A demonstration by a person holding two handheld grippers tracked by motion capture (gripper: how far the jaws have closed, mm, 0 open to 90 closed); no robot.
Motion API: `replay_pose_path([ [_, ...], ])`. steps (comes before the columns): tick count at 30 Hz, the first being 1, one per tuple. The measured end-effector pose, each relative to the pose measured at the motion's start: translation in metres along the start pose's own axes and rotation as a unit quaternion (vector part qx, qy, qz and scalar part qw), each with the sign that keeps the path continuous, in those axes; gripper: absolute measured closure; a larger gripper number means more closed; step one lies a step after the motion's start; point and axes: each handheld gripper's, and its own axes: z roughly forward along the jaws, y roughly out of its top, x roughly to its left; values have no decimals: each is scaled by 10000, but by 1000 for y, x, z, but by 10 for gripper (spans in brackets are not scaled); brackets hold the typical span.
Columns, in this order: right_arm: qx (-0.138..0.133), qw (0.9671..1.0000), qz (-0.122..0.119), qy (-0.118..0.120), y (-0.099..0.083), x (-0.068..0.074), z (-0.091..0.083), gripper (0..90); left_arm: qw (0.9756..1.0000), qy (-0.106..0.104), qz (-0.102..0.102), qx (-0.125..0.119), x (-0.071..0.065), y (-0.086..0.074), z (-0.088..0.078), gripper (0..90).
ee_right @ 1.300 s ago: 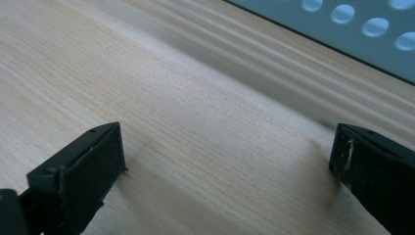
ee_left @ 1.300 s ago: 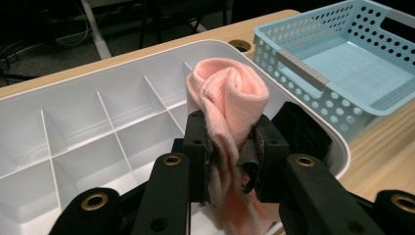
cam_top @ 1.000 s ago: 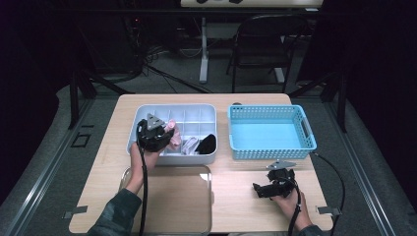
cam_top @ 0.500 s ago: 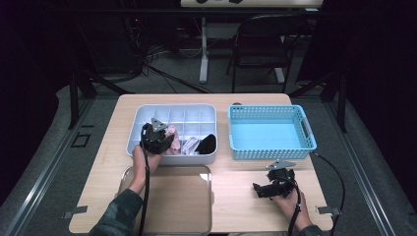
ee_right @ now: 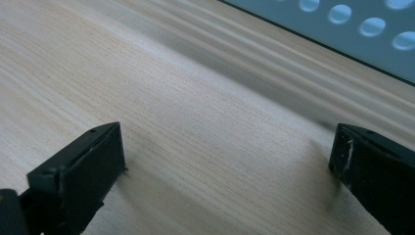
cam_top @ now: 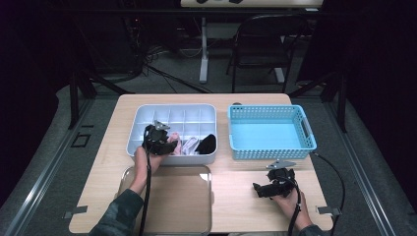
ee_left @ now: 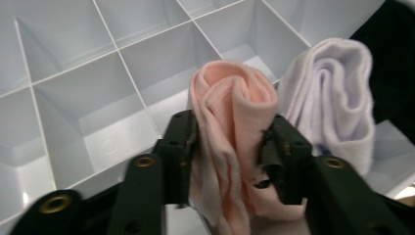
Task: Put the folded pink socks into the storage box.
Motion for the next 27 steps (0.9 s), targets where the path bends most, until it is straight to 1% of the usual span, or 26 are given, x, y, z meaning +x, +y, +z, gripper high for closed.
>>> replay_pose_path([
  [1,-5,10000,0,2,0,0,0,0,10000,-57,25,7,1,1,-2,492],
  [2,5,10000,-10,9,0,0,0,0,9999,-101,2,-10,1,2,-3,467],
  [3,2,10000,-8,8,0,0,0,0,10000,-49,-6,-34,1,3,-2,456],
  [4,-2,10000,-3,3,0,0,0,0,9999,-111,2,36,1,3,-2,447],
  [6,-5,10000,-4,3,0,0,0,0,9999,-105,18,109,1,2,1,460],
  [7,-4,10000,-3,4,0,0,0,0,9998,-95,31,164,1,2,4,487],
  [8,-2,10000,-3,4,0,0,0,0,9997,-159,2,189,2,1,5,518],
  [9,-5,10000,-6,1,0,0,0,0,9997,-155,-37,159,2,0,6,557],
  [10,-6,10000,-5,4,0,0,0,0,9997,-159,4,178,2,0,6,628],
  [11,-5,10000,-5,5,0,0,0,0,9997,-184,-24,141,3,-1,7,686],
  [12,-5,10000,-3,2,0,0,0,0,9997,-191,-27,150,2,-1,7,714],
  [13,9,10000,-15,15,0,0,0,0,9996,-165,28,231,1,-1,7,738],
  [14,10,10000,-16,15,0,0,0,0,9996,-152,23,246,0,-2,9,747],
  [15,9,10000,-15,13,0,0,0,0,9993,-201,40,313,0,-3,10,751],
  [17,11,10000,-16,14,0,0,0,0,9993,-115,67,345,-3,-4,14,757],
  [18,8,10000,-14,15,0,0,0,0,9991,-119,85,394,-3,-4,15,758],
  [23,8,10000,-11,11,0,0,0,0,9991,-116,48,411,-2,-5,17,754],
  [25,26,10000,-4,15,0,0,0,0,9992,-123,33,383,-1,-5,16,726],
  [26,7,10000,-11,14,0,0,0,0,9992,-131,9,378,-1,-5,14,688],
  [27,7,10000,-12,11,0,0,0,0,9994,-71,23,336,-2,-4,13,643],
])
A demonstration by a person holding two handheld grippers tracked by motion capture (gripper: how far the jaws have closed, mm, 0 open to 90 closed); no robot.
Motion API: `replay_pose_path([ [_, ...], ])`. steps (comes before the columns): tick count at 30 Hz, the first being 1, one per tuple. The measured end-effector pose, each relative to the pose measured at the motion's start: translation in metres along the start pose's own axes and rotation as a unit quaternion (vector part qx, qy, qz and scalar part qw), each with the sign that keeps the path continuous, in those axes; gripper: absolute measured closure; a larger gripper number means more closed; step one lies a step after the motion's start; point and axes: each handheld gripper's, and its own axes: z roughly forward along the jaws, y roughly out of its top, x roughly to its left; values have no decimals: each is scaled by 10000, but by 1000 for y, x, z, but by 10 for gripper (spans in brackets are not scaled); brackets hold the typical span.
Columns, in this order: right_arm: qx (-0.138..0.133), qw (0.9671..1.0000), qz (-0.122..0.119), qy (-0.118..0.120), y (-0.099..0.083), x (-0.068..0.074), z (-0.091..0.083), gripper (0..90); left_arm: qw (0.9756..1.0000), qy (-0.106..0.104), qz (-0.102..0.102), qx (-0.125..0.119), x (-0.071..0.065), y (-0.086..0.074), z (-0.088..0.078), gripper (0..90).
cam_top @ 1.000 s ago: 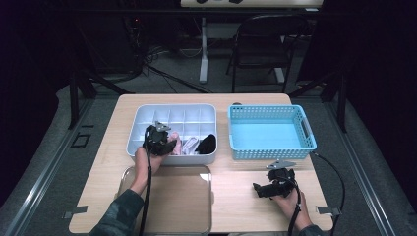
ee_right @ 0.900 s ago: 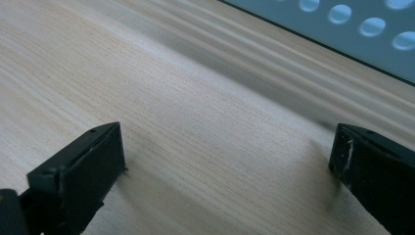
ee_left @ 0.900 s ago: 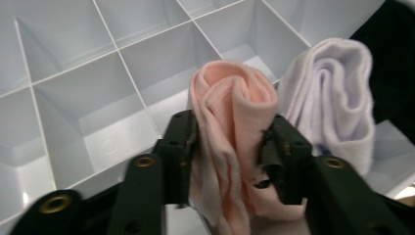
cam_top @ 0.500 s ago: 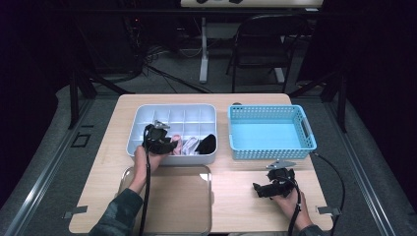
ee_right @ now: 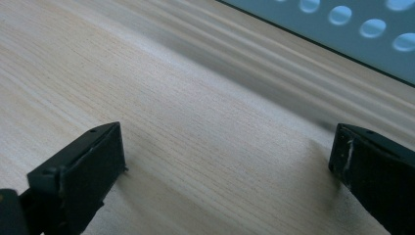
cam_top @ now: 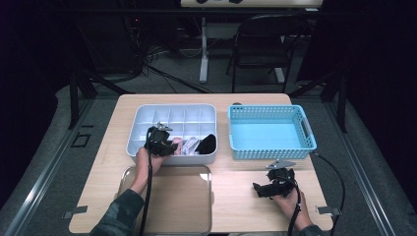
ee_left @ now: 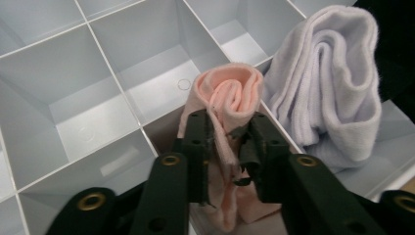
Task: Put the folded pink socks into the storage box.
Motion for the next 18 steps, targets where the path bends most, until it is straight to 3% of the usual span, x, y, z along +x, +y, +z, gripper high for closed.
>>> replay_pose_path([
  [7,-3,10000,1,0,0,0,0,0,9994,117,71,-308,-6,7,-19,405],
  [12,-13,10000,8,-16,0,0,0,0,9988,60,135,-469,-14,6,-31,258],
  [18,-22,10000,16,-24,0,0,0,0,9974,12,206,-689,-20,0,-50,149],
])
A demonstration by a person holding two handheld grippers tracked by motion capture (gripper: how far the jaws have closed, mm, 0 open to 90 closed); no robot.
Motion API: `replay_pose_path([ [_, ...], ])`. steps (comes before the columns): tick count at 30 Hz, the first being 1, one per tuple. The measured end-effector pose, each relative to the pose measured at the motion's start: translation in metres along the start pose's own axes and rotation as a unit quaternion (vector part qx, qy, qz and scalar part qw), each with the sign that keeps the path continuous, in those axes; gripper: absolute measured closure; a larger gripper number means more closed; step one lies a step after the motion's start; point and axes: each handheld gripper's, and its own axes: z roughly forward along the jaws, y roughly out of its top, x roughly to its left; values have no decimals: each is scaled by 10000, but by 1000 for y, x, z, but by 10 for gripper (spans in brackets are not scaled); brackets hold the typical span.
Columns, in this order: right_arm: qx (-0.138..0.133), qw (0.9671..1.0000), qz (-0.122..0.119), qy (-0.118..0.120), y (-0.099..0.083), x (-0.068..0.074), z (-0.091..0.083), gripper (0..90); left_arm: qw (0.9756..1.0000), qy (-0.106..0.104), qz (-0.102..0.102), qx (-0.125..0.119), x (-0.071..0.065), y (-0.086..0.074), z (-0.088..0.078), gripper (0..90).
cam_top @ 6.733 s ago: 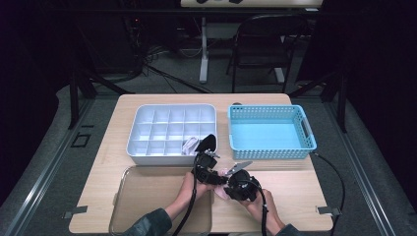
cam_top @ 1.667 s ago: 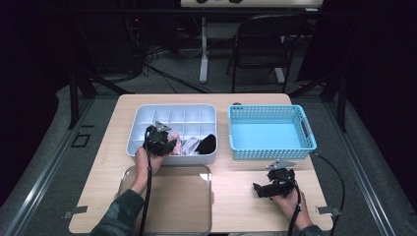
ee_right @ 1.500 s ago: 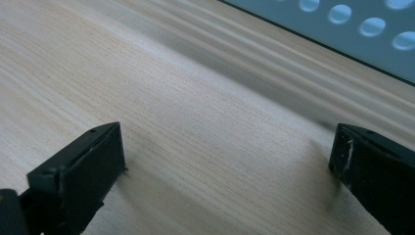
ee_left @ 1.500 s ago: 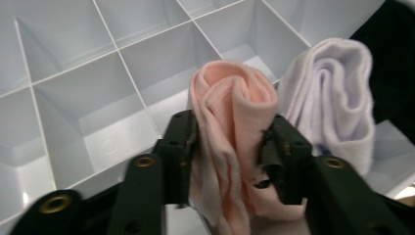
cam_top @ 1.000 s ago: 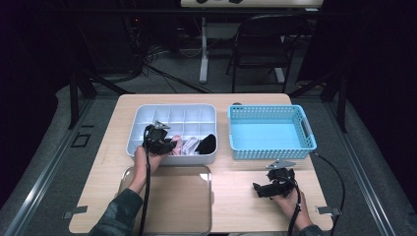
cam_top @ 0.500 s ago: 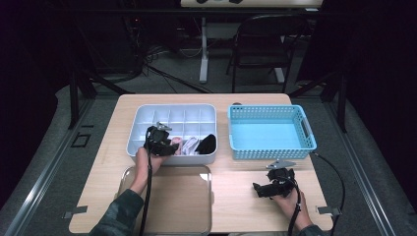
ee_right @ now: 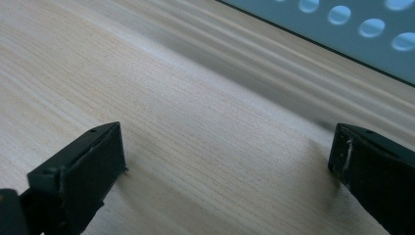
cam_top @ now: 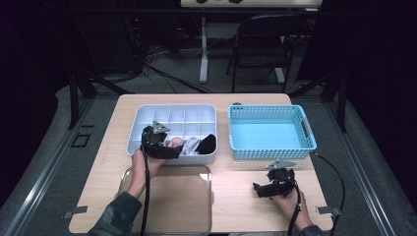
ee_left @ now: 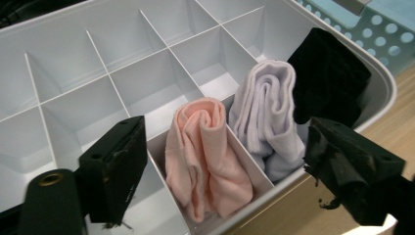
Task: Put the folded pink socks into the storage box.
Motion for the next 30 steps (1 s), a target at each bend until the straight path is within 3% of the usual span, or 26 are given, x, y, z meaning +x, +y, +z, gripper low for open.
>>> replay_pose_path([
  [5,16,10000,-5,10,0,0,0,0,9998,66,33,-190,-3,-8,-19,105],
  [9,11,10000,-8,14,0,0,0,0,9997,124,96,-184,-1,-20,-32,80],
  [16,13,10000,-6,8,0,-1,0,0,9993,229,-187,-224,13,-48,-58,5],
  [21,15,10000,-5,12,0,-1,0,0,9990,259,-351,-102,26,-76,-71,1],
  [28,16,10000,-4,6,0,-1,0,0,9963,445,-729,-36,45,-113,-85,3],
  [30,14,10000,-1,4,0,-1,0,0,9960,519,-725,3,47,-123,-88,9],
])
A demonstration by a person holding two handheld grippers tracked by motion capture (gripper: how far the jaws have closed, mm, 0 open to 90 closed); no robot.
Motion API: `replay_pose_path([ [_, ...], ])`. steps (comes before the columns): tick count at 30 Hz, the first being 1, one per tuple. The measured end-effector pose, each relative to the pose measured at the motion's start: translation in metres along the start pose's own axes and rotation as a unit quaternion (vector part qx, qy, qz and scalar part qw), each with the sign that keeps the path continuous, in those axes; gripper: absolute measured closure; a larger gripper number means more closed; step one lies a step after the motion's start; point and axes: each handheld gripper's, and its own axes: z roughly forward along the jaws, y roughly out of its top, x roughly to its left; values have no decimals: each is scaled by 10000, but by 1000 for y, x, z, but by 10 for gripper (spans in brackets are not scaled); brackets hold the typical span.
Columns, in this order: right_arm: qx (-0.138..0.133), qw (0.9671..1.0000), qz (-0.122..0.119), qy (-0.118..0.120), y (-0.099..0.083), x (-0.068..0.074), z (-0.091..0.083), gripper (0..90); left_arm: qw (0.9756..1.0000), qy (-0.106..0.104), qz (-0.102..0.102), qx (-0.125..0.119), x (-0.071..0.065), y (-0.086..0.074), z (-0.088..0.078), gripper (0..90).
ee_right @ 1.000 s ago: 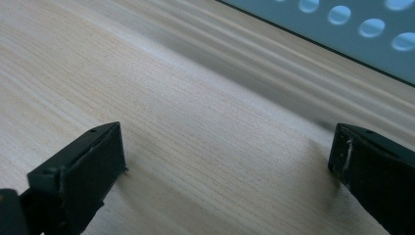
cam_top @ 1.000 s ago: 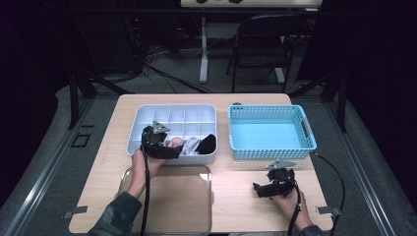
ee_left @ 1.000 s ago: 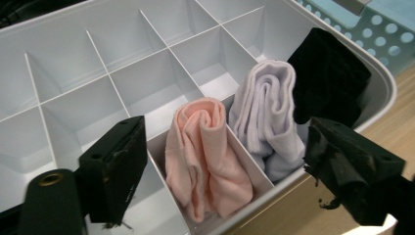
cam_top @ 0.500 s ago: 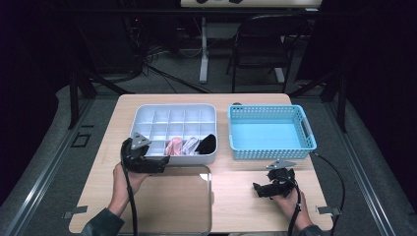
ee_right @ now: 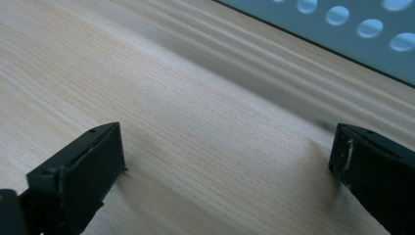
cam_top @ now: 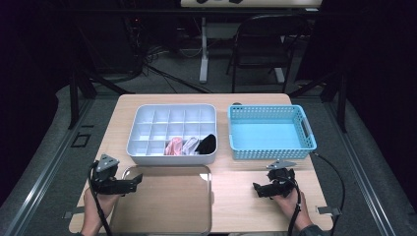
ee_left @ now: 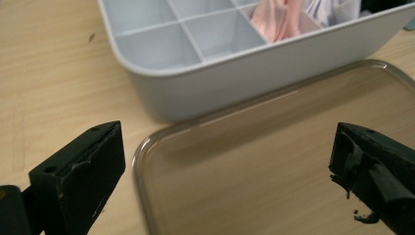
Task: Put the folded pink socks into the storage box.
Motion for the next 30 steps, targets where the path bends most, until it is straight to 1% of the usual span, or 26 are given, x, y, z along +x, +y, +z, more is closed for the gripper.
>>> replay_pose_path([
  [2,1,10000,3,-1,0,0,0,0,10000,10,-36,-35,4,-8,-4,37],
  [3,-1,10000,6,-4,0,0,0,0,10000,54,-31,-27,6,-11,-5,69],
  [4,1,10000,8,-6,0,0,0,0,9999,124,-62,-74,8,-15,-7,98],
  [5,2,10000,10,-5,0,0,0,0,9999,121,-71,-76,10,-18,-9,151],
  [7,2,10000,13,-10,0,0,0,0,9996,266,-125,-56,12,-25,-12,223],
  [8,2,10000,14,-9,0,0,0,0,9995,278,-129,-54,13,-29,-14,282],
  [9,-10,10000,9,-14,0,0,0,0,9994,326,-108,3,13,-33,-14,337],
  [10,-13,10000,10,-12,0,0,0,0,9991,400,-137,0,14,-37,-16,344],
  [11,-13,10000,12,-12,0,0,0,0,9991,400,-144,37,16,-40,-17,376],
  [12,-20,10000,19,-18,0,0,0,0,9989,434,-171,99,18,-44,-17,457],
  [13,-10,10000,10,-15,0,0,0,0,9984,504,-210,126,20,-47,-17,476],
  [14,-12,10000,13,-17,0,0,0,0,9984,502,-205,143,21,-50,-16,538],
  [15,-10,10000,14,-16,0,0,0,0,9981,523,-219,251,23,-55,-14,590],
  [16,-11,10000,15,-19,0,0,0,0,9978,543,-235,301,23,-58,-13,616],
  [17,-18,10000,21,-20,0,0,0,0,9977,512,-256,374,24,-62,-11,672],
  [18,-20,10000,26,-22,0,0,0,0,9973,510,-282,452,24,-64,-10,709],
  [19,-22,10000,34,-38,0,0,1,0,9969,539,-311,477,25,-66,-8,729],
  [20,-13,10000,40,-35,0,0,1,0,9966,518,-333,553,25,-67,-7,753],
  [22,0,10000,56,-36,1,0,0,0,9961,512,-287,659,24,-70,-4,782],
  [23,4,10000,58,-36,1,0,0,0,9964,490,-260,638,25,-72,-4,793],
  [26,-17,10000,53,-42,0,0,1,0,9965,473,-299,617,25,-72,-3,811],
  [29,-14,10000,57,-65,0,0,0,0,9966,406,-346,631,24,-72,-3,828],
  [30,3,10000,65,-45,0,0,0,0,9965,437,-351,623,23,-72,-3,836],
])
